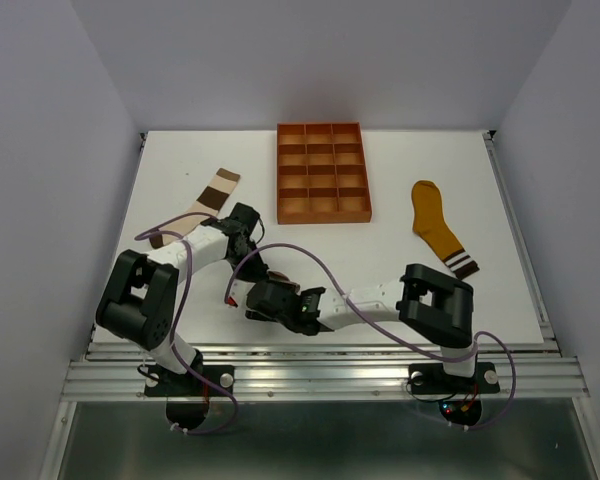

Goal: Roll the socks
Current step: Roll the sock at the center of the board, then pick up the sock at the center of the board.

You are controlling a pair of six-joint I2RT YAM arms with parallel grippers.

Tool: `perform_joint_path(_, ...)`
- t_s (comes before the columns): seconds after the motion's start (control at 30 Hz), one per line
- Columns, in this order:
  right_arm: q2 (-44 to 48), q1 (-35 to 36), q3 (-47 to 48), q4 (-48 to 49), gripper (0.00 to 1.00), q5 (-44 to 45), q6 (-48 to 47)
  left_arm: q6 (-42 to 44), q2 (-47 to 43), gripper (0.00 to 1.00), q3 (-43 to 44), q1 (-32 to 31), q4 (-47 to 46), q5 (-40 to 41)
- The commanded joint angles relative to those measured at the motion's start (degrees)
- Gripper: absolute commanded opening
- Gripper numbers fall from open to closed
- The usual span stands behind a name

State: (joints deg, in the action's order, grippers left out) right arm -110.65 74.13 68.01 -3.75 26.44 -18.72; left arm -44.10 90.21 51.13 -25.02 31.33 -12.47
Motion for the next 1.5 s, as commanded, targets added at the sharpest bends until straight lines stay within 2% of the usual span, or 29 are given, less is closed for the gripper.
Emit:
perform_joint_path(0.0,-1.76,-0.12,1.25,0.41,0.55,6.87,-1.93,2.70,4.27,0.25,-2.71,-0.56,5.76,4.29)
perform_joint_path(0.27,-3.34,-0.12,1.51,-1.34,0.52,5.38,-2.11,3.49,4.80,0.25,-2.36,-0.56,5.67,3.59)
perform_joint_path(0.43,-4.57,-0.12,1.86,-2.14,0.34,3.80,-1.93,3.75,4.27,0.25,-1.92,-0.56,5.76,2.54)
perform_joint_path(0.53,-5.54,-0.12,2.30,-3.02,0.15,3.36,-1.85,4.11,3.30,0.25,-1.04,-0.56,6.19,2.10)
perform_joint_path(0.7,-5.55,-1.44,2.92,-5.30,0.01,-1.55,-0.36,4.37,1.02,0.29,1.16,-0.39,7.51,2.89)
perform_joint_path(0.73,-5.11,-2.23,2.75,-5.22,0.01,-3.65,0.26,4.46,0.75,0.35,2.20,-0.30,8.04,3.59)
perform_joint_path(0.8,-3.44,-4.33,2.39,-5.30,0.01,-8.38,1.83,4.98,0.40,0.40,3.61,0.75,8.22,3.77)
perform_joint_path(1.1,0.44,-11.81,0.90,-4.25,0.01,-20.98,8.34,7.71,-1.44,0.55,9.86,7.25,9.62,6.14)
perform_joint_path(1.33,-0.71,-16.20,2.48,-4.42,0.01,-26.52,16.07,8.94,-0.04,0.55,12.15,9.90,8.92,6.23)
perform_joint_path(1.47,-2.28,-20.68,4.41,-5.92,0.01,-32.92,22.66,8.94,-1.09,0.55,11.62,12.27,7.17,6.05)
